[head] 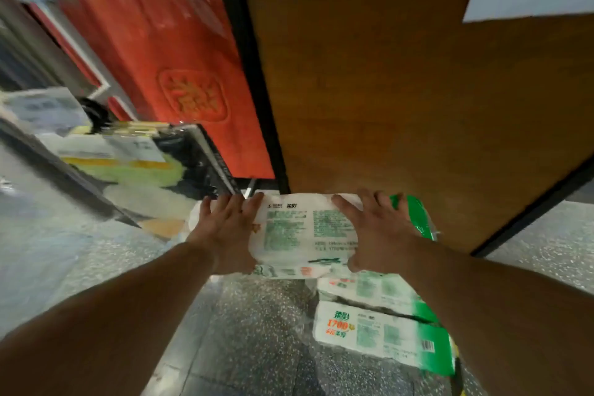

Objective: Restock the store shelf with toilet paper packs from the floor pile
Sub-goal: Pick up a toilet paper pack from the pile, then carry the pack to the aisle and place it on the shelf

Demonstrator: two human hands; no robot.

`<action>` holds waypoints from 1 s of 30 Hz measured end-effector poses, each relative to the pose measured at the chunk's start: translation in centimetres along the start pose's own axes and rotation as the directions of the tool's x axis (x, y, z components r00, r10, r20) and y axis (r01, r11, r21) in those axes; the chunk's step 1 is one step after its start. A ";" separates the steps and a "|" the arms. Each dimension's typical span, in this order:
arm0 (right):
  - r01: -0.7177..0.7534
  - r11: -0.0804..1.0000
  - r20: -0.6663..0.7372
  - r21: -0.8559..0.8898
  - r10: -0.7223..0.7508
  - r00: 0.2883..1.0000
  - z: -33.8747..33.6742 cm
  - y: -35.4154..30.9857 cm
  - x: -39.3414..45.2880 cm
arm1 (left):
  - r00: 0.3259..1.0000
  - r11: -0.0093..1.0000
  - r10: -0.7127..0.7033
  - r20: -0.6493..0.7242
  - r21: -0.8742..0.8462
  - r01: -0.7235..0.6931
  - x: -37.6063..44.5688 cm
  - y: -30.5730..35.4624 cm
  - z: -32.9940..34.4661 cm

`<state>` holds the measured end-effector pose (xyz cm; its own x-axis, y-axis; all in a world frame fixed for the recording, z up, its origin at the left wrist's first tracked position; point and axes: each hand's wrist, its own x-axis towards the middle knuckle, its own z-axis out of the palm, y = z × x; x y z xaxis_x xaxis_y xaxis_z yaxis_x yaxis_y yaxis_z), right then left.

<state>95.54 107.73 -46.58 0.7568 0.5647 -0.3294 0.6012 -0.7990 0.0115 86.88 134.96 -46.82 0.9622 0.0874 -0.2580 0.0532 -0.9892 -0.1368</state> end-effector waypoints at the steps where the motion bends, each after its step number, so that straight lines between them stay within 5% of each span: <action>1: 0.029 1.000 -0.019 -0.003 -0.029 0.999 -2.4 -1.9 -0.7 | 1.000 1.000 -0.025 -0.008 0.000 0.025 -2.1 -1.9 -1.9; 7: 0.264 0.964 -0.141 -0.008 -0.263 0.955 -16.8 -14.3 -3.7 | 0.967 0.968 -0.250 -0.056 0.011 0.251 -16.7 -14.0 -12.5; 13: 0.493 0.867 -0.173 -0.073 -0.498 0.850 -30.1 -26.9 -7.0 | 0.852 0.855 -0.518 -0.074 -0.012 0.519 -32.5 -22.5 -22.0; 22: 0.793 0.573 -0.235 -0.208 -0.816 0.528 -44.1 -41.6 -16.1 | 0.546 0.551 -0.833 -0.087 -0.059 0.832 -55.0 -24.0 -33.4; 30: 0.927 0.219 -0.191 -0.306 -0.968 0.165 -50.8 -53.6 -30.4 | 0.185 0.188 -0.982 -0.042 -0.110 0.976 -75.8 -19.0 -38.7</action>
<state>53.32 143.93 10.77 -0.4076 0.9059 0.1150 0.9112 0.4118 -0.0142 23.29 142.54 12.37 0.1366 0.9825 0.1268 0.9785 -0.1138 -0.1719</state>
